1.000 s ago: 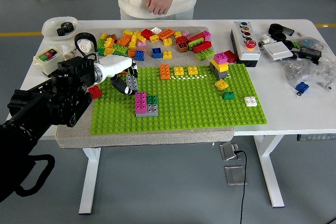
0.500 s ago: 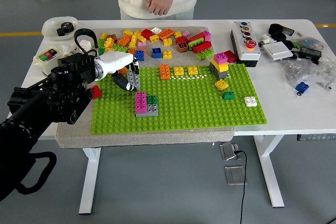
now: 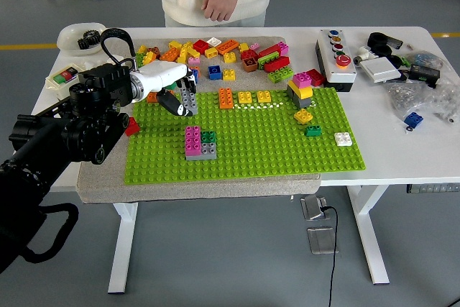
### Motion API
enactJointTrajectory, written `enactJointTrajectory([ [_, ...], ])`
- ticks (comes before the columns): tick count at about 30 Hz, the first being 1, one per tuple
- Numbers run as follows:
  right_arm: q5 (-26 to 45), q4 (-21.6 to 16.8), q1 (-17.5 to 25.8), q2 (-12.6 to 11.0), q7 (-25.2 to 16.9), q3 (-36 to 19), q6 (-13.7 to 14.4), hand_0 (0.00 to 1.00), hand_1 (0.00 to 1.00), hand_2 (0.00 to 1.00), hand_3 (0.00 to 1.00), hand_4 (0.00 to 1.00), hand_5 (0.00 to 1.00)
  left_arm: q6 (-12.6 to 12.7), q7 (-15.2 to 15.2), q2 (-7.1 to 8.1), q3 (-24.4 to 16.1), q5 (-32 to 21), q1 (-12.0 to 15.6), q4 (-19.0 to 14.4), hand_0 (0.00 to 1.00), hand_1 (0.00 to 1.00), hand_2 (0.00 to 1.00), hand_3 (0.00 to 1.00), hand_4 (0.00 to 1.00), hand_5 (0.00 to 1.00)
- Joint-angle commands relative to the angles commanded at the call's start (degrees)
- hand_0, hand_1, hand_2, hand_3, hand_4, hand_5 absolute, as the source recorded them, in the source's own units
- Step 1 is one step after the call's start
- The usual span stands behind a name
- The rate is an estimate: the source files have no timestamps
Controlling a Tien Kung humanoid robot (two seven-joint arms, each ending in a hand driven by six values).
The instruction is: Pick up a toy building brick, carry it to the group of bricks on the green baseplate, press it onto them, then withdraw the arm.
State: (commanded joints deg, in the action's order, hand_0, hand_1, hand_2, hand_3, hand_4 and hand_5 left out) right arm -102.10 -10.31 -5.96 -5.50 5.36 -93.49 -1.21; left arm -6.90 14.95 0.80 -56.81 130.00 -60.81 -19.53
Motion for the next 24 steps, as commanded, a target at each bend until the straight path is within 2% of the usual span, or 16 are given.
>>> enactJointTrajectory([
  [13, -0.07, 0.00, 0.40, -0.07, -0.05, -0.46, 0.08, 0.746, 0.641, 0.681, 0.636, 0.854, 0.561, -6.39, -1.08, 3.09, -1.32, 0.00, 1.20, -7.52, 0.697, 0.610, 0.532, 0.530, 0.726, 0.164],
  [15, -0.07, 0.00, 0.42, -0.07, -0.06, -0.48, 0.08, 0.746, 0.641, 0.681, 0.636, 0.854, 0.561, -6.60, -1.12, 3.21, -1.32, 0.00, 1.29, -7.82, 0.697, 0.610, 0.532, 0.530, 0.726, 0.164],
  [17, -0.26, 0.00, 0.58, -0.08, -0.05, -0.73, 0.06, 0.746, 0.641, 0.681, 0.637, 0.854, 0.561, -8.13, -1.48, 4.24, -1.05, 0.00, 2.21, -10.06, 0.697, 0.615, 0.534, 0.532, 0.725, 0.163],
  [24, -0.21, 0.00, 0.90, 0.13, -0.10, -0.86, 0.13, 0.746, 0.641, 0.681, 0.637, 0.854, 0.561, -10.49, -2.16, 5.85, -1.42, 0.00, 4.47, -14.91, 0.687, 0.614, 0.537, 0.535, 0.719, 0.151],
])
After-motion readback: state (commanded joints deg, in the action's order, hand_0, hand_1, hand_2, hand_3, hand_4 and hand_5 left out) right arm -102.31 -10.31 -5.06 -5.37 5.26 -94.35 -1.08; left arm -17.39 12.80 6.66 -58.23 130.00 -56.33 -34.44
